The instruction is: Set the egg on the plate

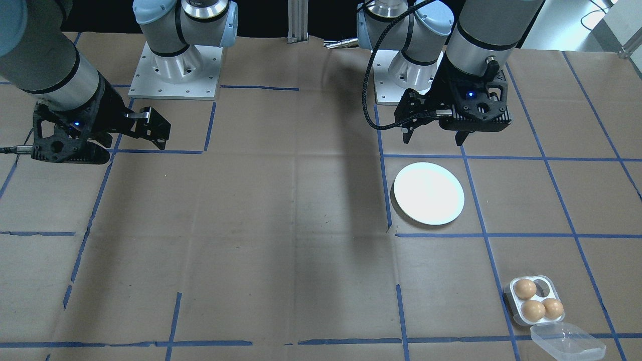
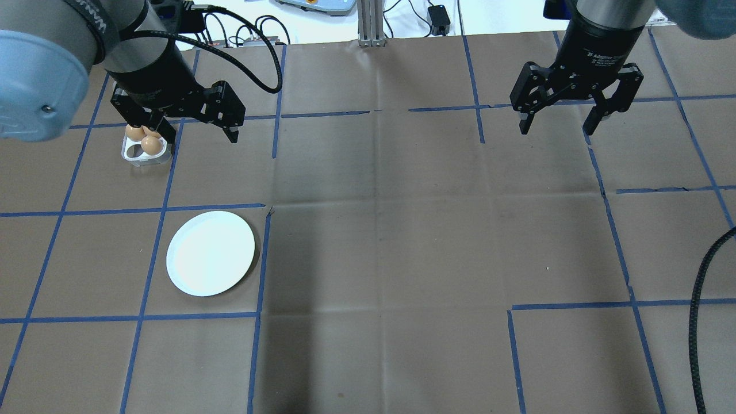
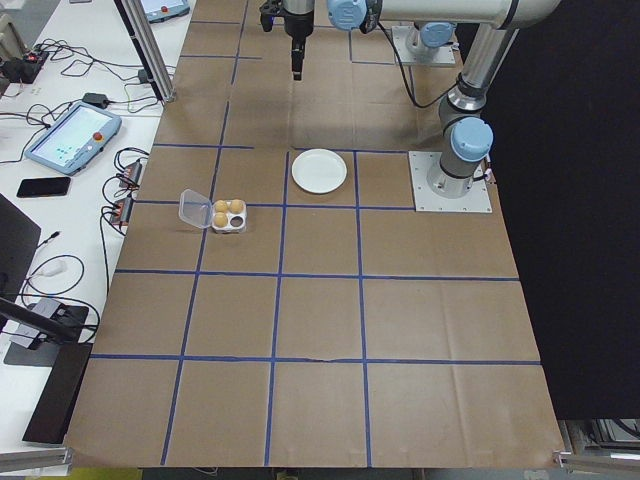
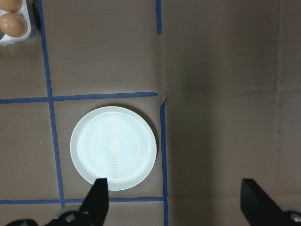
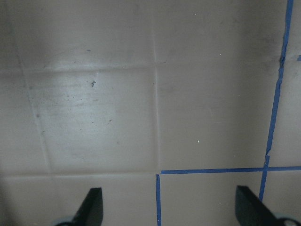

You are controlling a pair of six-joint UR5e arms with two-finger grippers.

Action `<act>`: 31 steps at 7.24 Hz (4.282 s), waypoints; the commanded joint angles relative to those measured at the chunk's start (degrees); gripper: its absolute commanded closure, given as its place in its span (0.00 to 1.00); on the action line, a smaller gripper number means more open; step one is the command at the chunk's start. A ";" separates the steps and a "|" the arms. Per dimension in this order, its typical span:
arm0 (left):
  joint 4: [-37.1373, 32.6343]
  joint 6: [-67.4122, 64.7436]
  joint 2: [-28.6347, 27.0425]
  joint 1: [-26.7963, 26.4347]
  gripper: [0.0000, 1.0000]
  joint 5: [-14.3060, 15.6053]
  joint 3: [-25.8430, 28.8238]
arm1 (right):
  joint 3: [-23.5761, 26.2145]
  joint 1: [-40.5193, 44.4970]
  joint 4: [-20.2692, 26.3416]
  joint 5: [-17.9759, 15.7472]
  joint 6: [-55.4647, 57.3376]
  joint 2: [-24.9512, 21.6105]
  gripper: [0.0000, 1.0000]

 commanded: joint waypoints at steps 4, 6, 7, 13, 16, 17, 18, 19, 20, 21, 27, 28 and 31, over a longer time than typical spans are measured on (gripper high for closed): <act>0.00 0.00 0.11 0.09 0.00 0.12 -0.05 | 0.00 0.00 0.00 0.05 0.00 0.00 0.00; 0.00 -0.35 -0.15 0.26 0.00 0.47 -0.05 | 0.00 0.00 0.00 -0.04 0.00 0.00 0.00; 0.09 -0.35 -0.85 1.05 0.00 0.39 0.30 | 0.00 0.00 0.00 -0.04 0.00 0.00 0.00; 0.52 13.22 -12.69 17.81 0.00 -2.25 12.32 | 0.00 0.00 0.00 0.05 0.00 0.00 0.00; 1.57 27.12 -22.09 22.94 0.00 -1.55 19.97 | 0.00 0.00 0.00 0.05 0.00 0.00 0.00; 2.36 28.20 -24.21 22.85 0.00 -1.46 20.17 | 0.00 0.00 0.00 -0.04 0.00 0.00 0.00; 2.89 28.39 -25.45 22.94 0.00 -1.55 19.30 | 0.00 0.00 0.00 -0.04 0.00 0.00 0.00; 5.25 28.39 -28.16 22.94 0.00 -1.46 18.85 | 0.00 0.00 0.00 -0.04 0.00 0.00 0.00; 8.49 28.30 -30.88 22.94 0.00 -1.37 18.85 | 0.00 0.00 0.00 0.05 0.00 0.00 0.00; 10.09 28.21 -33.43 22.94 0.00 -1.37 18.76 | 0.00 0.00 0.00 0.05 0.00 0.00 0.00; 26.12 23.91 -38.21 22.85 0.01 0.63 9.05 | 0.00 0.00 0.00 -0.04 0.00 0.00 0.00; 27.23 23.73 -37.68 22.68 0.01 4.04 8.31 | 0.00 0.00 0.00 -0.04 0.00 0.00 0.00; 27.25 23.38 -37.24 22.33 0.01 3.46 7.60 | 0.00 0.00 0.00 0.05 0.00 0.00 0.00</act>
